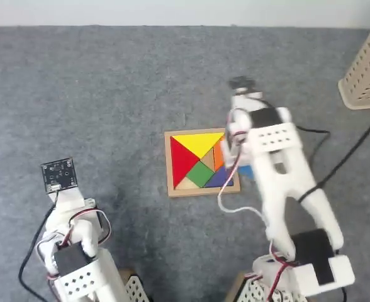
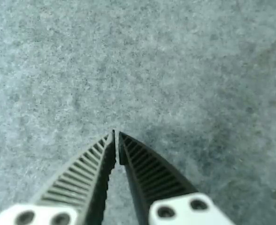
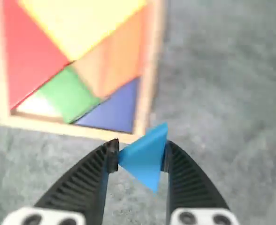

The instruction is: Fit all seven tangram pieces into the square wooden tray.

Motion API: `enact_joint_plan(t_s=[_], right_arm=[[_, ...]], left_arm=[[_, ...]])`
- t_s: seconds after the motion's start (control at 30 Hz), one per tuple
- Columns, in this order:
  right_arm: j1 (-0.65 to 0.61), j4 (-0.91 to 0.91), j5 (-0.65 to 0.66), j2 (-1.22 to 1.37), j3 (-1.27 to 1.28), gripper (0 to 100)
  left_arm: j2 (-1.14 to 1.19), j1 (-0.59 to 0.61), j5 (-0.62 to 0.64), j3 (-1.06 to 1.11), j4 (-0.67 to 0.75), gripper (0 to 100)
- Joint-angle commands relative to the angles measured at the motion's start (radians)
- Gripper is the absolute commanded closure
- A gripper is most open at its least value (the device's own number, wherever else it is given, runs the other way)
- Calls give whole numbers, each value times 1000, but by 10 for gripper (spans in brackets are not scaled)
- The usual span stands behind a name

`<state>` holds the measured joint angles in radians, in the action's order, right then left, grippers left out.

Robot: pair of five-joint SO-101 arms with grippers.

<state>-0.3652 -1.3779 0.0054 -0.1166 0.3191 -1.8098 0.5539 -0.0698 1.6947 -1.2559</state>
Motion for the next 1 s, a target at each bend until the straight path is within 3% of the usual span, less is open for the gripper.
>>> enact_joint_plan(t_s=[0.0, 0.27, 0.47, 0.57, 0.67, 0.87, 0.97], right_arm=[[-54, 22, 98, -54, -104, 920], [-145, 33, 374, 239, -295, 924], [-188, 107, 358, 449, -333, 924], [-199, 114, 227, 483, -334, 957], [-200, 148, -29, 483, -358, 976], [-214, 139, -476, 498, -411, 855], [-240, 104, -591, 503, -417, 814]], left_arm=[[-3, -3, 9, -8, -3, 987], [-3, -3, 9, -8, -3, 987], [-3, -3, 9, -8, -3, 987], [-3, -3, 9, -8, -3, 987], [-3, -3, 9, -8, -3, 987], [-3, -3, 9, -8, -3, 987], [-3, -3, 9, -8, -3, 987]])
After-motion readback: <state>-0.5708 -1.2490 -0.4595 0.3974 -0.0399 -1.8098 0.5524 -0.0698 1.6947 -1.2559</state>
